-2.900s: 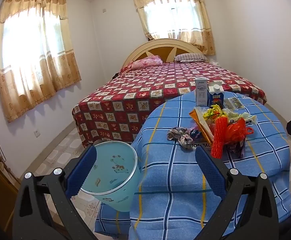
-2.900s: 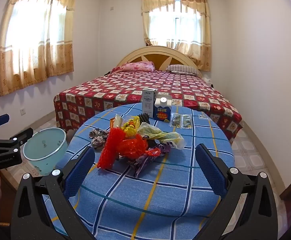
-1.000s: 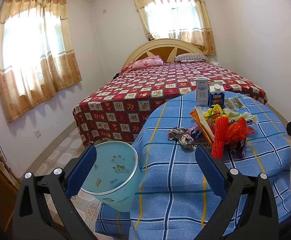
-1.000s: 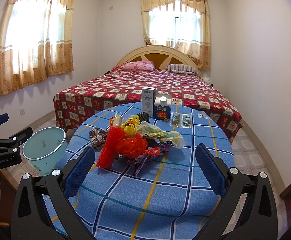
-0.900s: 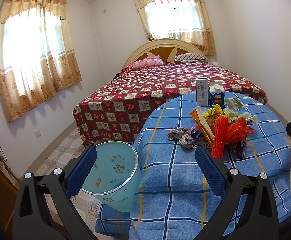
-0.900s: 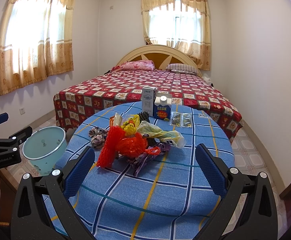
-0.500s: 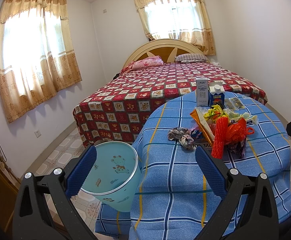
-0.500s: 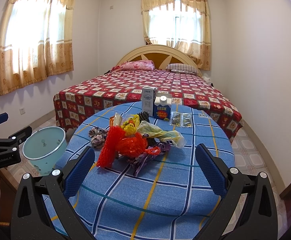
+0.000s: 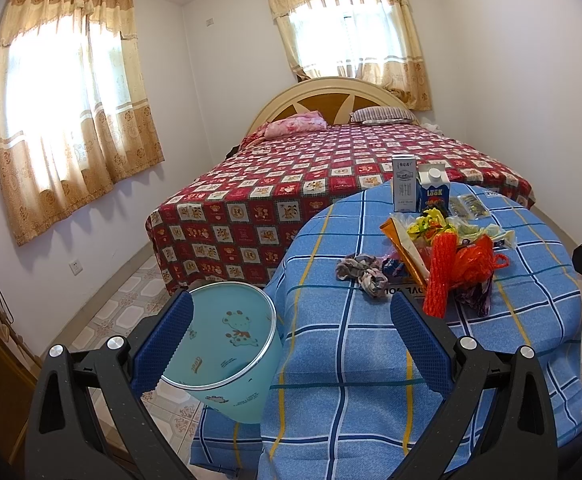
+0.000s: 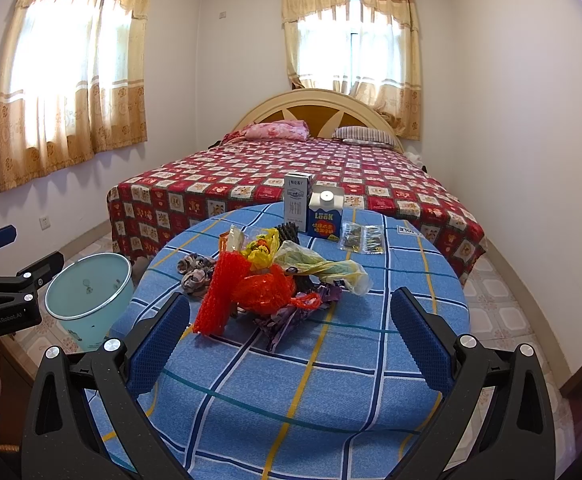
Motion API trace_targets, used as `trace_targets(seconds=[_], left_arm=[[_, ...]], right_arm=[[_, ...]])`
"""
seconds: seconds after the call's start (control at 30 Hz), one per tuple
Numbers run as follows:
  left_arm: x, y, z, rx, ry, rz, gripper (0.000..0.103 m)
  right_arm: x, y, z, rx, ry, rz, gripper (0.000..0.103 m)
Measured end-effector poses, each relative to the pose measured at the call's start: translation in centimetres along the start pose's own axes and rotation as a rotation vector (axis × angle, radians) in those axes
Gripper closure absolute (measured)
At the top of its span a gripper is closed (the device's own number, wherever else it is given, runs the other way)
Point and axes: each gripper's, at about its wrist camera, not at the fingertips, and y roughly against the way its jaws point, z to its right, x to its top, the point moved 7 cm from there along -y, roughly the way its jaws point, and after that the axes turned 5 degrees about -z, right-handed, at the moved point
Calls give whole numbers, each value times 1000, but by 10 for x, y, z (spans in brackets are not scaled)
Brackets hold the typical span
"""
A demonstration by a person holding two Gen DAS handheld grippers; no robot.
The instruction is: Collect trash
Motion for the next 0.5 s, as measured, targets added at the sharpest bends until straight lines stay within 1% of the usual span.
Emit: trace_targets(seconds=[0.1, 0.27, 0.5], left_arm=[[0, -1, 0, 0, 0, -3, 6], [-3, -7, 3, 1, -3, -16, 6], [-16, -38, 9, -5, 6, -74, 6]], right_arm=[[-1, 0, 1, 0, -3, -4, 5], [-8, -12, 6, -1, -23, -23, 5], [-19, -34, 24, -20, -49, -49, 5]])
